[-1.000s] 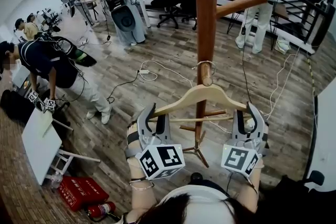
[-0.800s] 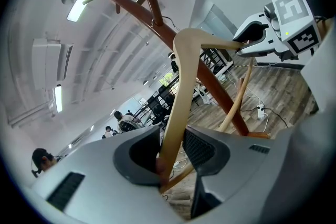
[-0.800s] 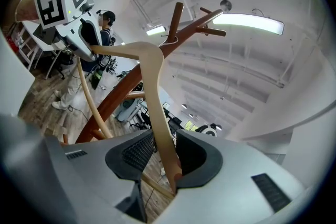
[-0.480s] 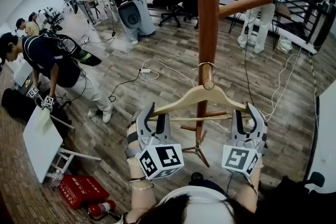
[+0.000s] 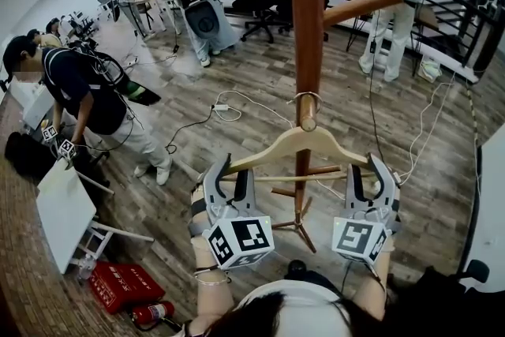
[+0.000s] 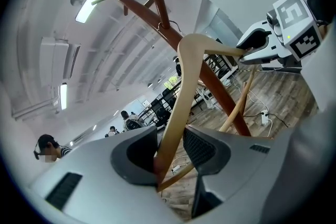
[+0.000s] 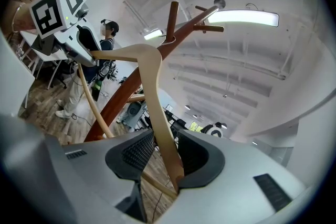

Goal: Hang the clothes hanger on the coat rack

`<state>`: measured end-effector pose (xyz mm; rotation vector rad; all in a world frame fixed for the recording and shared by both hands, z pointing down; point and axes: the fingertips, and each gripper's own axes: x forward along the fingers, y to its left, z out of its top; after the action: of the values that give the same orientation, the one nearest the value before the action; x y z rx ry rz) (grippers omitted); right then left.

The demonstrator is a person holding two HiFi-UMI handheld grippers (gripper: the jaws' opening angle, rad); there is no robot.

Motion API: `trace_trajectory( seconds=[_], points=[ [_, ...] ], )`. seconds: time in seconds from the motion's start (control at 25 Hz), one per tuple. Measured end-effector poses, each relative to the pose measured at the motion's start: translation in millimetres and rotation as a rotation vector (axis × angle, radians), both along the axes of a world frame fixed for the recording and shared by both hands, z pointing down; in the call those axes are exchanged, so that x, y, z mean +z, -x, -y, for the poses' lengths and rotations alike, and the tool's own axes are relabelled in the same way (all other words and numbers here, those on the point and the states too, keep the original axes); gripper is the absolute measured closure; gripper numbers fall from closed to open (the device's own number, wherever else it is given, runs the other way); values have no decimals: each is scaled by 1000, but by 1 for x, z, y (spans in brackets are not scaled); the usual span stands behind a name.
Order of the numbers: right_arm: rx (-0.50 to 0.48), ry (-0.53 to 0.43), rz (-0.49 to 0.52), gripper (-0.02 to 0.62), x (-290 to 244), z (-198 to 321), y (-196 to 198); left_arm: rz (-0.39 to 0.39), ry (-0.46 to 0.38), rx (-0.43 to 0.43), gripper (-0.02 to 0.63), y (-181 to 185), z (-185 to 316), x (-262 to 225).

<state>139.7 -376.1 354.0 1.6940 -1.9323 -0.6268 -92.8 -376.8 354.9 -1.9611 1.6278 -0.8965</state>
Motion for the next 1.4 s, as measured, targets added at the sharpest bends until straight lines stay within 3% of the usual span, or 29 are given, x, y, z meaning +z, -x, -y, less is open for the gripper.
trace_trajectory(
  seconds=[1.16, 1.4],
  points=[
    [-2, -41, 42, 448, -3, -40, 7, -38, -35, 14, 460, 4, -42, -3],
    [11, -2, 46, 448, -3, -55, 5, -57, -30, 36, 460, -1, -53, -4]
  ],
)
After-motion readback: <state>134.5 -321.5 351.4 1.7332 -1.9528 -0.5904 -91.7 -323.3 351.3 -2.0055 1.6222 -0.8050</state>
